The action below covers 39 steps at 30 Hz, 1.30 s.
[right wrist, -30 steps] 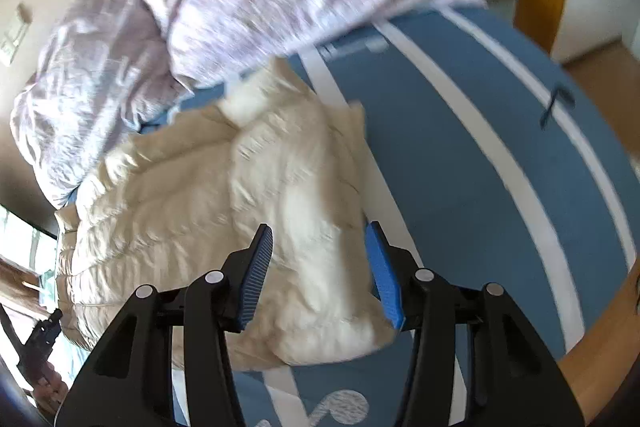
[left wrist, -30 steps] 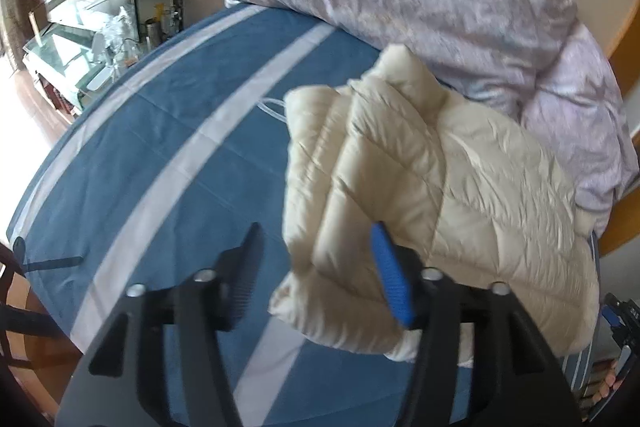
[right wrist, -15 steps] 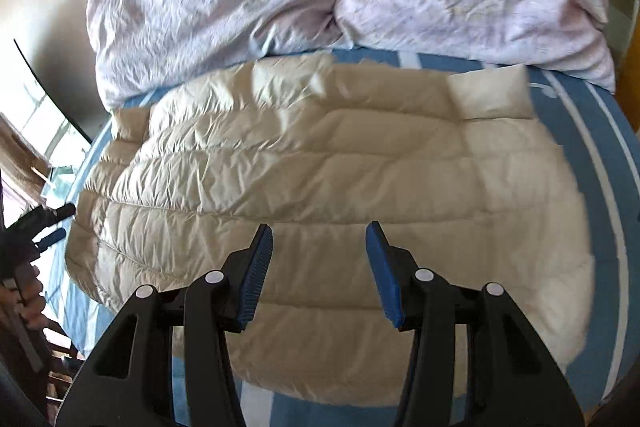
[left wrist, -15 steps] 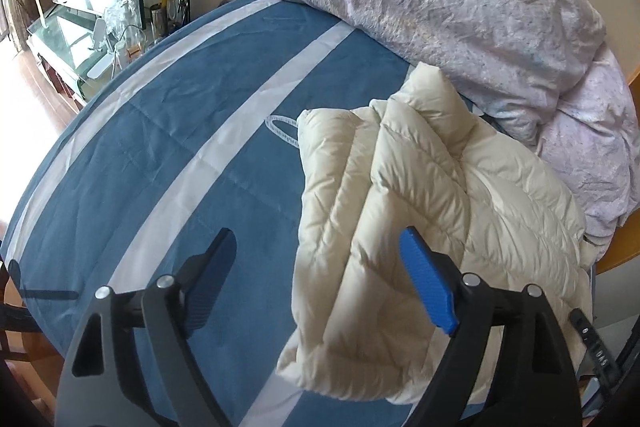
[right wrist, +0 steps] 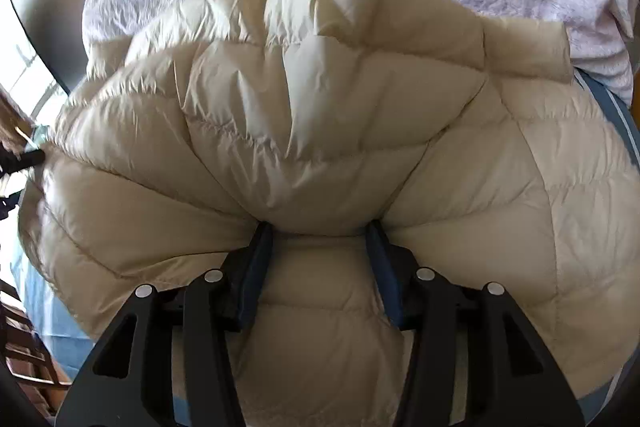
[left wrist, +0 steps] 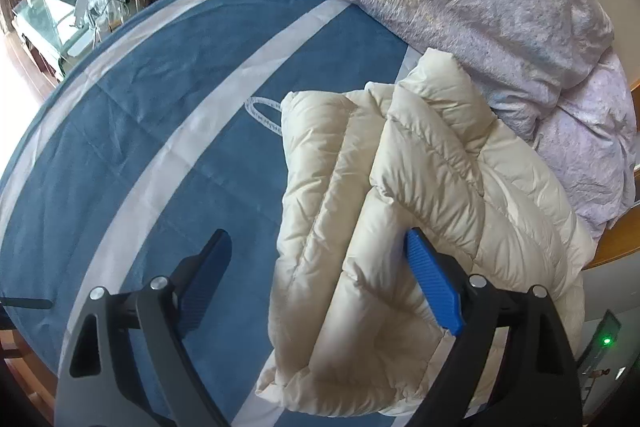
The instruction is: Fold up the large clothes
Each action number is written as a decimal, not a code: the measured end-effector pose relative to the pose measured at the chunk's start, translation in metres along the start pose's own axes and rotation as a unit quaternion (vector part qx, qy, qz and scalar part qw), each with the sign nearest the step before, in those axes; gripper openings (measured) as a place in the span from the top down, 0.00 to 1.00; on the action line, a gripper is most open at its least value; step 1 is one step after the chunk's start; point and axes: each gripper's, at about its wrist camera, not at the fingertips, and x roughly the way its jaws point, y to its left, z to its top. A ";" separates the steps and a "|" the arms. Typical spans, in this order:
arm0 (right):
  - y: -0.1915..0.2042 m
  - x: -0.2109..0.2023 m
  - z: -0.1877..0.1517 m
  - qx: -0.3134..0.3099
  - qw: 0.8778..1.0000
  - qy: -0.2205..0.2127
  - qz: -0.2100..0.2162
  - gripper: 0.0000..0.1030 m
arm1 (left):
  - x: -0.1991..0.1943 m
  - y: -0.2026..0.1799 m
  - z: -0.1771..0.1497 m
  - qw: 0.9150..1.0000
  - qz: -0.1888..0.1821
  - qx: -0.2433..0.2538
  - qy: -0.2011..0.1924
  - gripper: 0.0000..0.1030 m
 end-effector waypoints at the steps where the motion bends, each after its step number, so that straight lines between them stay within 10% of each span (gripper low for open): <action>1: 0.000 0.001 0.000 0.001 1.000 0.001 0.000 0.50 | 0.001 0.000 0.001 1.000 -0.002 -0.002 0.002 0.13; 14: -0.005 0.004 0.001 0.004 1.000 0.001 0.013 0.50 | 0.033 -0.008 0.001 0.998 -0.042 0.004 0.046 0.13; 26: -0.008 -0.001 -0.006 0.008 1.000 -0.004 0.015 0.50 | 0.020 -0.039 -0.007 0.997 -0.053 0.047 0.021 0.80; 39: -0.013 -0.004 -0.016 0.018 0.999 -0.012 0.030 0.50 | -0.044 -0.082 -0.010 0.993 -0.092 0.062 -0.039 0.86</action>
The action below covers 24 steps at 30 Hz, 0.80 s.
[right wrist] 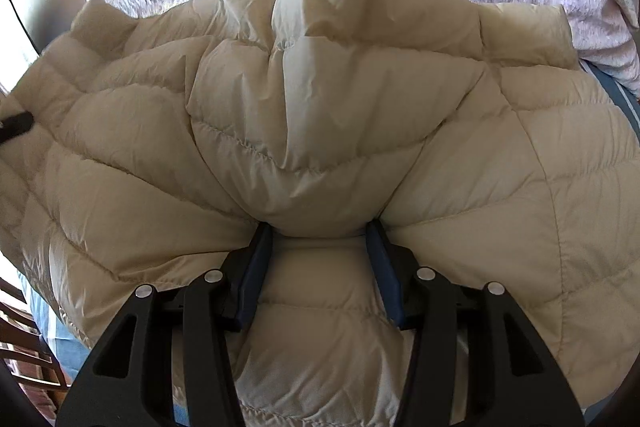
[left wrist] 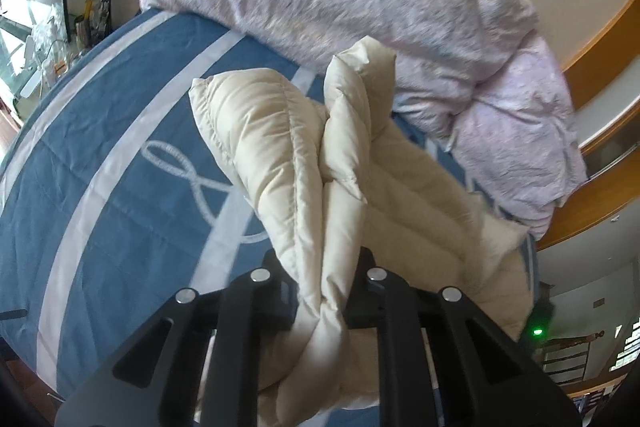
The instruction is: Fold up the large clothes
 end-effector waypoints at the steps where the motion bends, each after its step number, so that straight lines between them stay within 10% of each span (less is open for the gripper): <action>1: -0.001 0.000 0.000 0.000 1.000 0.000 0.001 0.50 | -0.004 -0.007 0.001 1.000 -0.005 0.003 -0.004 0.86; 24: -0.012 -0.004 -0.010 0.011 1.000 -0.003 0.012 0.50 | 0.005 -0.182 -0.033 0.987 -0.127 0.098 0.020 0.86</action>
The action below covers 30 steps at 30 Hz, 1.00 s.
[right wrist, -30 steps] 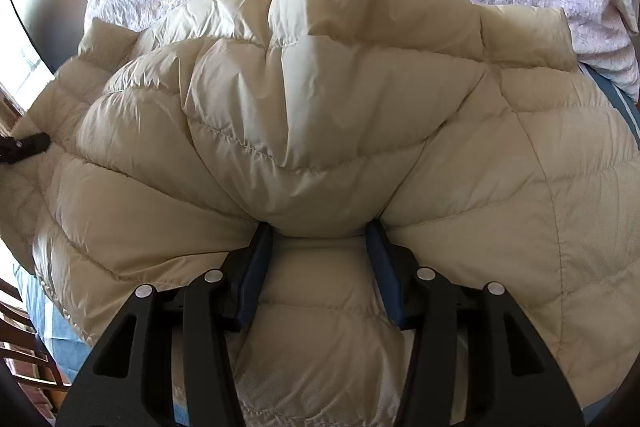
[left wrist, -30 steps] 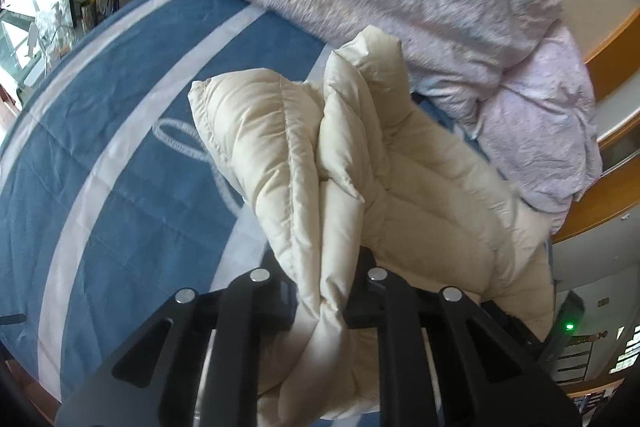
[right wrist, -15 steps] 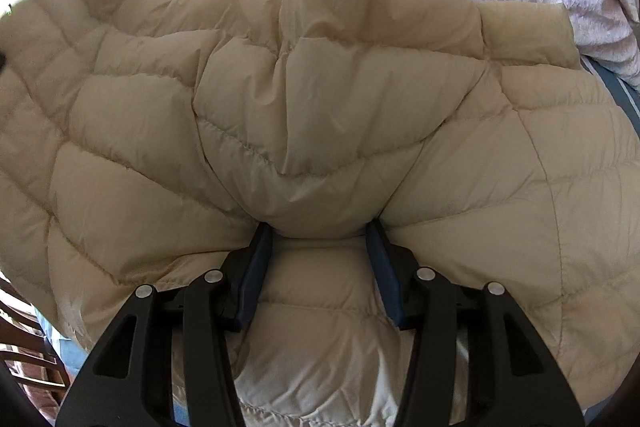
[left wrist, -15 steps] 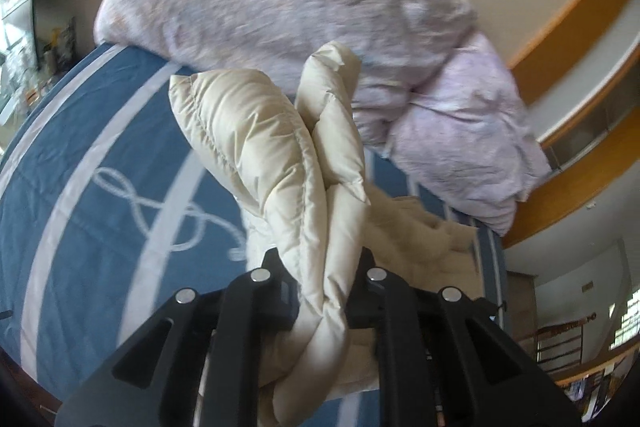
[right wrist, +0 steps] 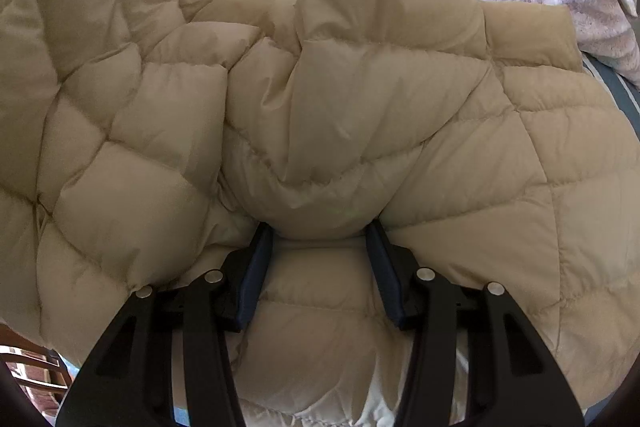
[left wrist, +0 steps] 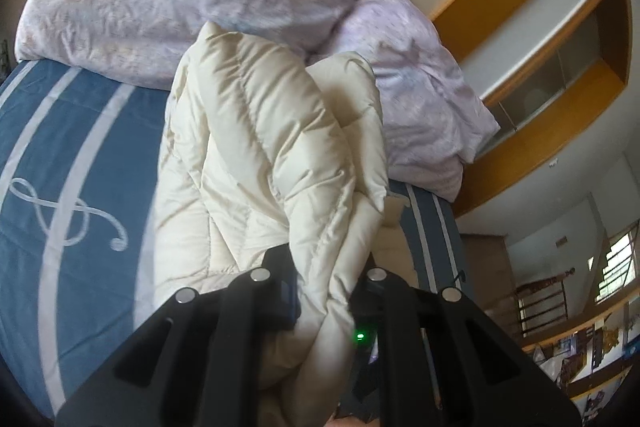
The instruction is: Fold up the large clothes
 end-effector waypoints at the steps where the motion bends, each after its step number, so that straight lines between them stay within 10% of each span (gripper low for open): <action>1: -0.001 0.000 0.000 0.000 1.000 0.000 0.001 0.50 | 0.004 -0.005 -0.002 1.000 0.003 0.005 0.001 0.86; 30: -0.055 -0.053 -0.003 0.011 0.999 -0.023 0.044 0.50 | 0.053 -0.051 -0.027 0.998 0.046 0.031 0.021 0.86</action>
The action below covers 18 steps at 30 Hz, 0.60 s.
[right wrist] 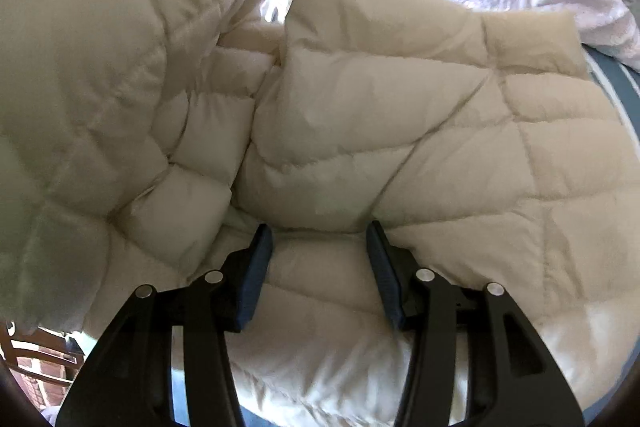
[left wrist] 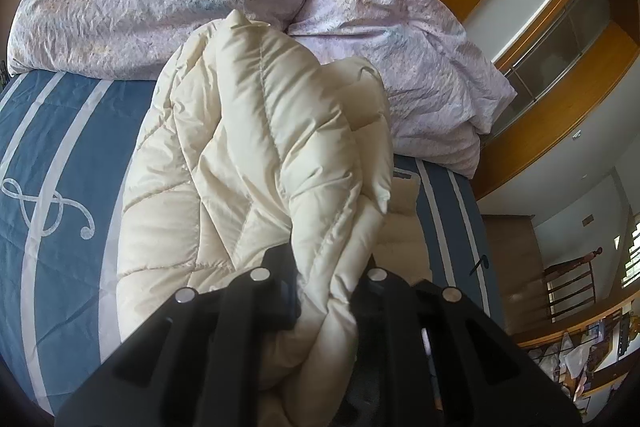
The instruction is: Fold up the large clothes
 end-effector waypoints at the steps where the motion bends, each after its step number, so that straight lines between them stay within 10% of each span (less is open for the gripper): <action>1: -0.003 -0.006 -0.002 -0.002 1.000 -0.003 -0.003 0.50 | 0.001 -0.001 0.000 1.000 0.001 -0.001 0.000 0.86; 18: -0.070 -0.081 -0.070 0.004 0.996 -0.013 -0.093 0.51 | 0.012 -0.020 -0.010 1.000 0.016 0.002 0.003 0.85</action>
